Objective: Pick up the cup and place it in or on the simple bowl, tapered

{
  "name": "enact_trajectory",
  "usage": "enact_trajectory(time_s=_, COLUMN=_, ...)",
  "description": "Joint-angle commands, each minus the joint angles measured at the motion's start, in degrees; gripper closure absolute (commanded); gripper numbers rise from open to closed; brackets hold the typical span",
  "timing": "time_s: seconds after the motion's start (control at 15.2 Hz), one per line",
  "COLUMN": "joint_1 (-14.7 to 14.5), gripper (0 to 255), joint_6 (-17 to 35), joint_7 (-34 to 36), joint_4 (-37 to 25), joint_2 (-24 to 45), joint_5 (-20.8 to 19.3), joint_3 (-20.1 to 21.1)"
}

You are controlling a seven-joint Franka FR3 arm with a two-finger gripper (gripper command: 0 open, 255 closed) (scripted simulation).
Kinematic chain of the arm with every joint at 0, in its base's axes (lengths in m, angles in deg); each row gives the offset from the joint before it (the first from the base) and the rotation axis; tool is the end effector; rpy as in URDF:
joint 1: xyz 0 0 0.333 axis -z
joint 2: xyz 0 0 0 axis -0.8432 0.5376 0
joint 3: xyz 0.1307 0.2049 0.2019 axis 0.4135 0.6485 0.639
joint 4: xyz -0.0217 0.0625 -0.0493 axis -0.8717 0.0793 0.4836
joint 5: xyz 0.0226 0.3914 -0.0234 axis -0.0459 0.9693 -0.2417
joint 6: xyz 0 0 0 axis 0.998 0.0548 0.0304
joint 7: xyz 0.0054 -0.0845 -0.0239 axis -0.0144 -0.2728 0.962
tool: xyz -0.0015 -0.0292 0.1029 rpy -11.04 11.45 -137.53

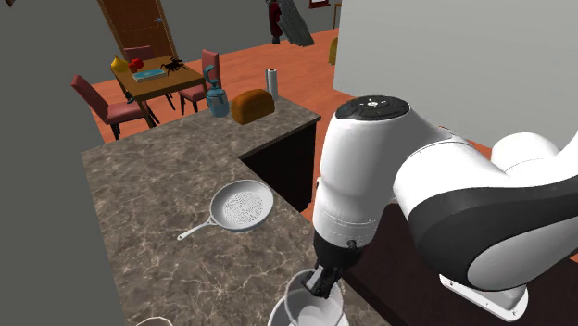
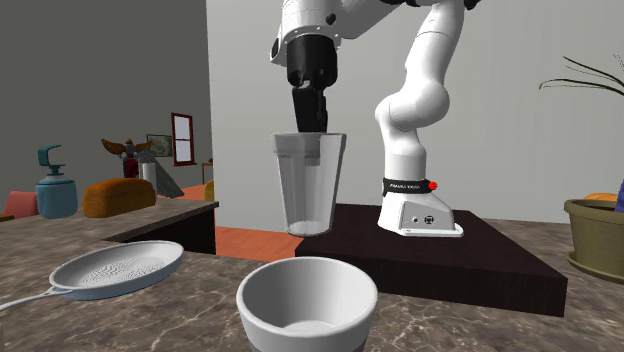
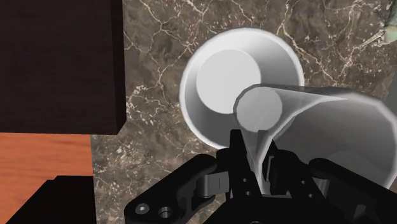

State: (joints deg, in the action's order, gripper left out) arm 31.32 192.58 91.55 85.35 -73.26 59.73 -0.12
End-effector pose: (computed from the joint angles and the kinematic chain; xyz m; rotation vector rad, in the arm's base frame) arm 0.1758 0.3821 0.3703 -3.0022 -0.0781 0.0735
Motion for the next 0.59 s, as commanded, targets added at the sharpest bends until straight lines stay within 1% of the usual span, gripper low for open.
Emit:
enact_trajectory(time_s=0.0, joint_1=0.2, gripper=255, joint_6=2.0, joint_7=-0.1, joint_4=0.7, joint_2=1.3, joint_5=0.0, joint_3=0.6)
enact_trajectory(time_s=0.53, joint_1=1.3, gripper=255, joint_6=10.3, joint_7=0.2, joint_4=3.1, joint_2=7.3, joint_5=-0.6, joint_3=3.3)
